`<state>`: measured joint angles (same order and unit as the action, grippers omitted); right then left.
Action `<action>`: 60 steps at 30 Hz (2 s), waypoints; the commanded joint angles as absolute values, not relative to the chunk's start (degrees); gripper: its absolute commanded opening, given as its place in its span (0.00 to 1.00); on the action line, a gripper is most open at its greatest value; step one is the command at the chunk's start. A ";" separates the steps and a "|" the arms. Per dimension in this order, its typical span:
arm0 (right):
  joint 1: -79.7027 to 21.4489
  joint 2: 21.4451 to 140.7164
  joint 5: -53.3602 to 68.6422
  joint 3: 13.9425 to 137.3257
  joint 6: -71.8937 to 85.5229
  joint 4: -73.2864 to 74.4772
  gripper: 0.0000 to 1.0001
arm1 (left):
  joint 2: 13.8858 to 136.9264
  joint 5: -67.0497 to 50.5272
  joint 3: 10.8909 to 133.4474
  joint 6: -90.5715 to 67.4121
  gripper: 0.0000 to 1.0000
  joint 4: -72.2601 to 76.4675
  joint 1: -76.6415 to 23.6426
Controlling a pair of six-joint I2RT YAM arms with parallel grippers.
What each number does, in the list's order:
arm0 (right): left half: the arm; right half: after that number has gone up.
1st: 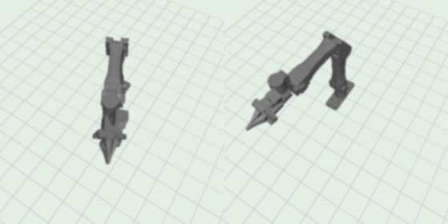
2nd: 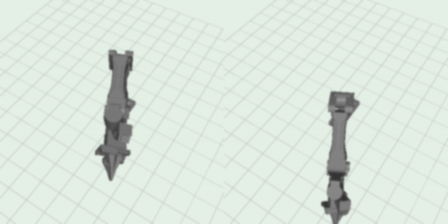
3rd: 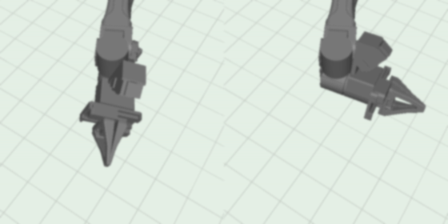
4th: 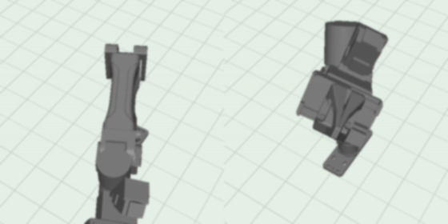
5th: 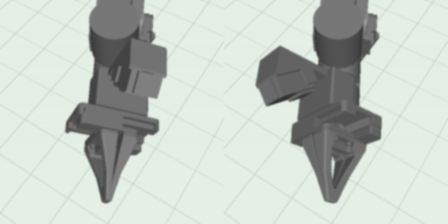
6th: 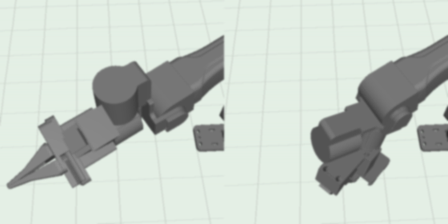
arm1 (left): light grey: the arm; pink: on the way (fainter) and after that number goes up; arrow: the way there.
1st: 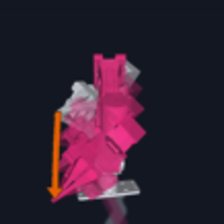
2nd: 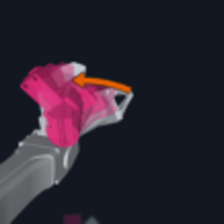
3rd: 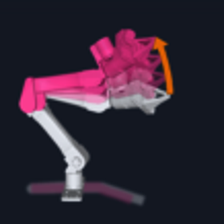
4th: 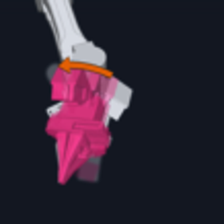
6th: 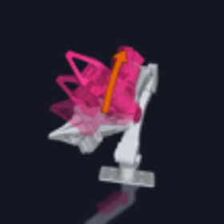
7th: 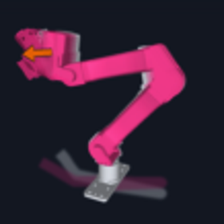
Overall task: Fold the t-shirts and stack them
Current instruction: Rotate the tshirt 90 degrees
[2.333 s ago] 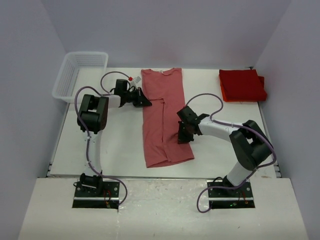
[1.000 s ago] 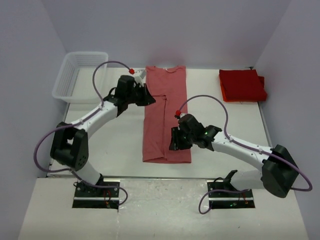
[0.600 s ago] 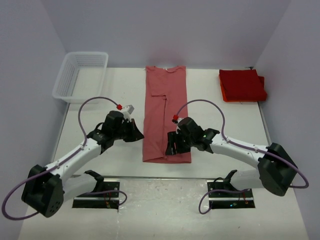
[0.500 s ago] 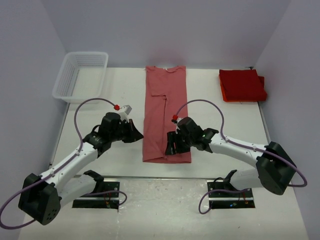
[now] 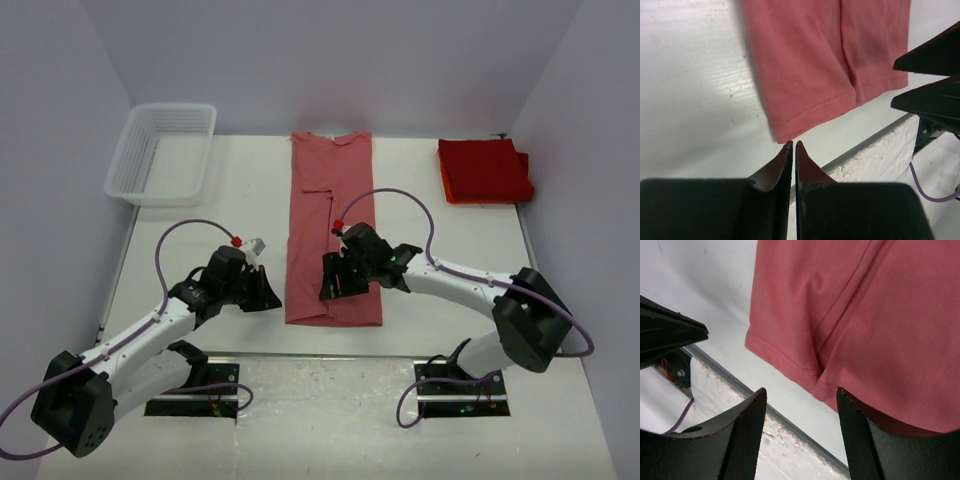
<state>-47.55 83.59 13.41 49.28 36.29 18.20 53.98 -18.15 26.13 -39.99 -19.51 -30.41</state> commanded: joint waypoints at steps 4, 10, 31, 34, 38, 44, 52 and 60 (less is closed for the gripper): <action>-47.46 85.34 14.06 54.67 34.72 18.63 0.59 | 54.49 -19.24 23.82 -41.83 0.05 -17.32 -31.29; -47.46 86.75 14.50 55.46 34.63 18.72 0.59 | 56.86 -18.90 22.77 -43.68 0.05 -13.98 -34.53; -47.55 90.26 19.77 53.70 34.37 14.24 0.57 | 67.93 -17.22 20.22 -46.32 0.05 -3.78 -37.88; -47.46 91.40 20.56 53.26 34.63 13.10 0.56 | 67.77 -17.40 19.51 -46.58 0.04 -3.60 -37.97; -47.55 92.02 21.27 51.95 35.42 11.69 0.54 | 66.89 -17.49 18.63 -47.02 0.04 -3.87 -37.88; -47.99 91.06 20.74 49.23 36.38 10.72 0.52 | 65.83 -17.58 17.75 -47.37 0.04 -4.48 -37.97; -48.25 92.28 21.62 46.85 37.00 7.82 0.51 | 65.65 -17.67 17.84 -47.37 0.05 -4.75 -37.97; -48.34 92.29 21.62 47.37 37.18 7.99 0.48 | 65.83 -17.75 17.58 -47.37 0.05 -4.83 -37.97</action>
<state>-47.99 92.62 20.60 47.00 36.67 9.50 66.26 -18.02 18.37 -47.00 -4.80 -37.69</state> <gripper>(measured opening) 0.489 0.048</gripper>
